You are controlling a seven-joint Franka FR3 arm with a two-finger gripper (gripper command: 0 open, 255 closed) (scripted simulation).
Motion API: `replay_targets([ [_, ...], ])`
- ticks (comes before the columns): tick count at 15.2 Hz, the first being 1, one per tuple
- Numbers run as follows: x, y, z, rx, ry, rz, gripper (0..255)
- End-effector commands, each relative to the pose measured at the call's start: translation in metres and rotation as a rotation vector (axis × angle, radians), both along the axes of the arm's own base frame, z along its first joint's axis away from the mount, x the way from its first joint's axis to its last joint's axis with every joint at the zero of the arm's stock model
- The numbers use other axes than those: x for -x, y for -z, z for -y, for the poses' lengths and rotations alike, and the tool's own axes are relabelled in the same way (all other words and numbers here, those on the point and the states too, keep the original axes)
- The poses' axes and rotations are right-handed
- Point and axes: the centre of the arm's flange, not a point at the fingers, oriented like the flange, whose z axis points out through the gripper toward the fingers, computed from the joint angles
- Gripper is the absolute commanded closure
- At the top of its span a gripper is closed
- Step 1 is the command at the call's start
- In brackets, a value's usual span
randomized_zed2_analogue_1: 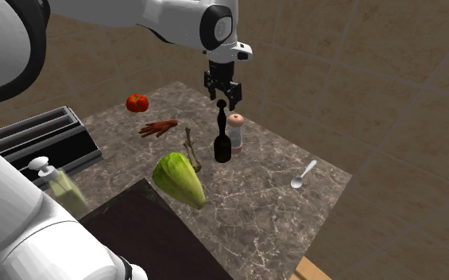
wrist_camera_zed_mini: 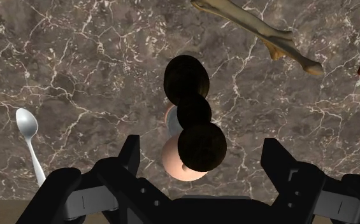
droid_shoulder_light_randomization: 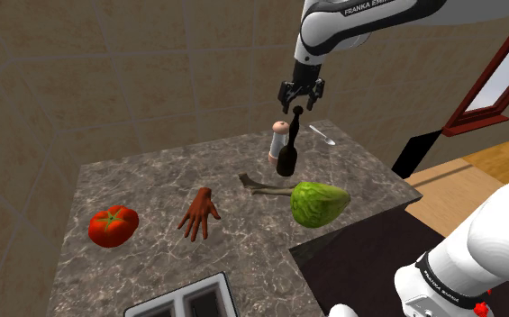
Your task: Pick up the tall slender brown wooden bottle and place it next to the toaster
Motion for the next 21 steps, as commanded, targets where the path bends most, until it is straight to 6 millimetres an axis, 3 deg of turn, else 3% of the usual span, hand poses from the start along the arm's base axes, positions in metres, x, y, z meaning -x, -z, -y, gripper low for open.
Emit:
replay_targets([
  [1, 0.000, 0.000, 0.000, 0.000, 0.000, 0.000, 0],
  [5, 0.000, 0.000, 0.000, 0.000, 0.000, 0.000, 0],
  [6, 0.000, 0.000, 0.000, 0.000, 0.000, 0.000, 255],
  [15, 0.000, 0.000, 0.000, 0.000, 0.000, 0.000, 255],
  [21, 0.000, -0.031, 0.000, 0.000, 0.000, 0.000, 255],
])
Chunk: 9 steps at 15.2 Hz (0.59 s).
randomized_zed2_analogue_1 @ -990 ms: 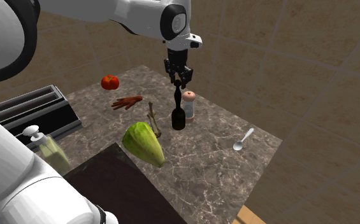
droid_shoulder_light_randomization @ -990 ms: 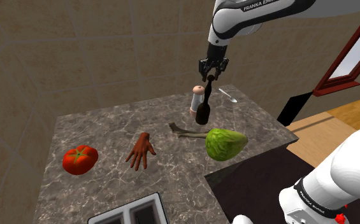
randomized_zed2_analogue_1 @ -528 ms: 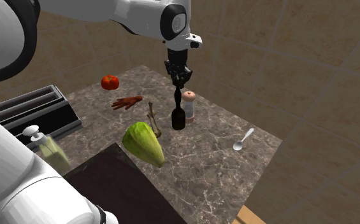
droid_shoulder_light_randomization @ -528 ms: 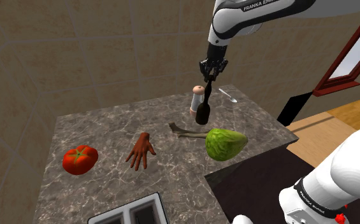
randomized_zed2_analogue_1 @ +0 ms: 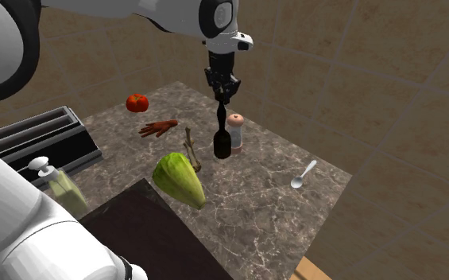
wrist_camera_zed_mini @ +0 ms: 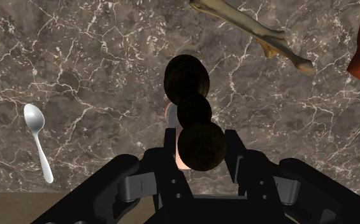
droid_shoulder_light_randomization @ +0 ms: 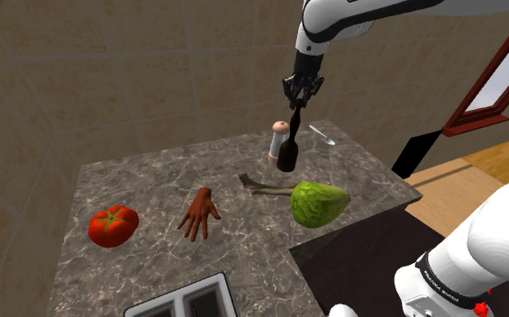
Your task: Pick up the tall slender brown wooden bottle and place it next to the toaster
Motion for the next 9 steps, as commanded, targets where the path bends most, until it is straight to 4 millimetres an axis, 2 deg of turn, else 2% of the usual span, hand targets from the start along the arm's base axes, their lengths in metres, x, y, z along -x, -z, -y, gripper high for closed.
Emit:
replay_targets([
  [1, 0.001, -0.011, 0.000, 0.000, 0.000, 0.001, 255],
  [9, 0.001, -0.053, 0.000, 0.000, 0.000, 0.001, 255],
])
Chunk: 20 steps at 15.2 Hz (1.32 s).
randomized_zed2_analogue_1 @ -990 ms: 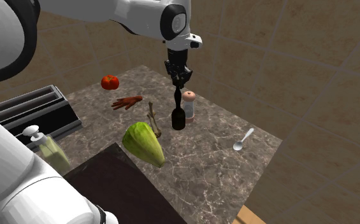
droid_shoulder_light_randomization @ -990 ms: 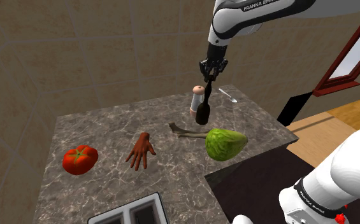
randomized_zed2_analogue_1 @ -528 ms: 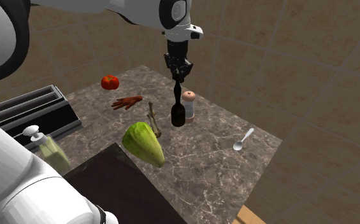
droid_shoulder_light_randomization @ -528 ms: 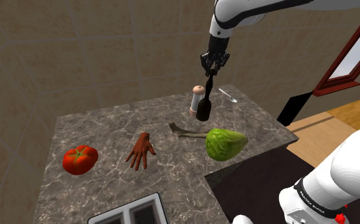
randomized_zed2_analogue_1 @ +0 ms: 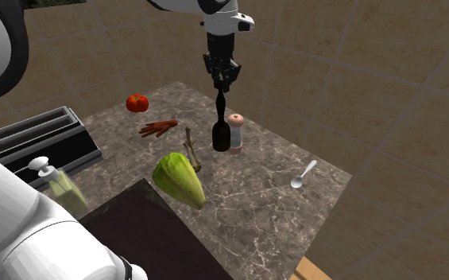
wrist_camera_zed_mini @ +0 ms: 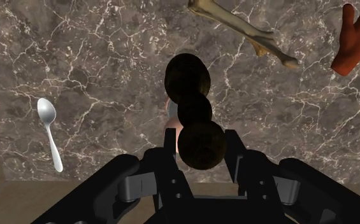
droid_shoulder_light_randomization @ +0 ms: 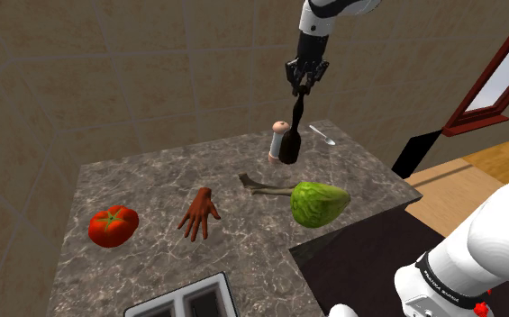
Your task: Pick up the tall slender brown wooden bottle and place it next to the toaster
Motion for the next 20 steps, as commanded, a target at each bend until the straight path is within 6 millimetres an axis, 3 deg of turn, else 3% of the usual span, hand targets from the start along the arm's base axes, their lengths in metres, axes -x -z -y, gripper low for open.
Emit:
replay_targets([
  [1, -0.001, -0.012, 0.001, 0.000, 0.000, 0.000, 255],
  [20, -0.001, -0.112, 0.001, 0.000, 0.000, 0.000, 255],
])
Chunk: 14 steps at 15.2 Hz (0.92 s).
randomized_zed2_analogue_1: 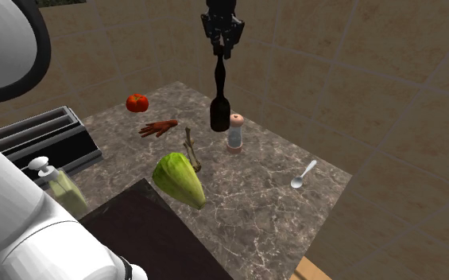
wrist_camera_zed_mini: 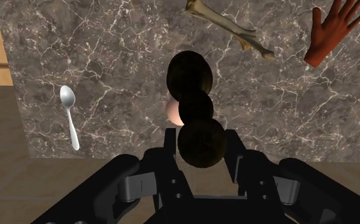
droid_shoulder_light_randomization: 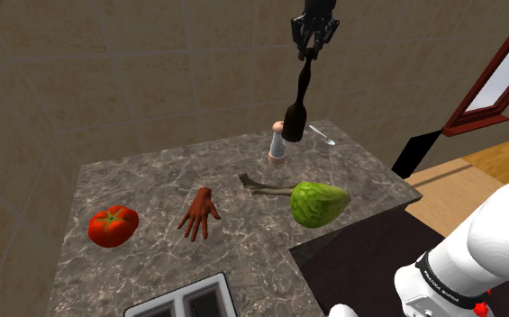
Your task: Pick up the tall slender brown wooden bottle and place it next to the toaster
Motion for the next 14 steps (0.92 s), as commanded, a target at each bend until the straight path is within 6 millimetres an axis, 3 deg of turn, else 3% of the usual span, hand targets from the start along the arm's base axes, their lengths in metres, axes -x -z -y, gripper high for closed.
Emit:
replay_targets([
  [1, 0.001, -0.011, 0.000, 0.000, 0.000, 0.001, 255],
  [14, 0.001, -0.080, 0.000, 0.000, 0.000, 0.001, 255],
])
